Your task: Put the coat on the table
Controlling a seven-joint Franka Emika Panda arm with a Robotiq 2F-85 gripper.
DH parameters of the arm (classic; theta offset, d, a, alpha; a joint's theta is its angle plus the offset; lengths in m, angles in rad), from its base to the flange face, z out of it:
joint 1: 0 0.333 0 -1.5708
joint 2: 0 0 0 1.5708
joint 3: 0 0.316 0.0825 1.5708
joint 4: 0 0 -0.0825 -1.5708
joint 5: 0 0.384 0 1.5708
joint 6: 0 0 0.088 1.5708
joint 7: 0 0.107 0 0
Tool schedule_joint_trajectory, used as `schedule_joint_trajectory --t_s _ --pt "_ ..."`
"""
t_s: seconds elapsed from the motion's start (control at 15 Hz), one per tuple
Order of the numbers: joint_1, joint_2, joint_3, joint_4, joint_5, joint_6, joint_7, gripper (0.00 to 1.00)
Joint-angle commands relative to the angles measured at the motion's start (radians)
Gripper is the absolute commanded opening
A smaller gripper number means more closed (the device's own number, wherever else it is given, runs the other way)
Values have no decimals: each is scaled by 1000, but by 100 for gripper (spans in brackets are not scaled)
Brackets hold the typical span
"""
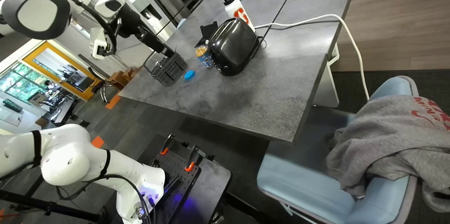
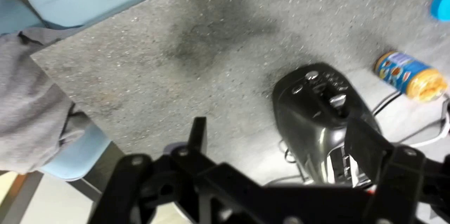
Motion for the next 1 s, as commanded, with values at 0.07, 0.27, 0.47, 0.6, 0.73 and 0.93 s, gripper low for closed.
schedule_joint_trajectory --t_s 0.07,0.27,0.47,0.6,0.73,0.93 --pt "-78 187 -138 149 55 110 -14 100" --pt "-72 321 -234 209 141 211 -71 100" --pt "-99 300 -217 172 147 209 -81 100" --pt "-100 352 -219 194 159 216 -85 100" --pt "-99 366 -217 204 160 216 -84 100" --pt "-97 506 -254 311 267 269 -56 100"
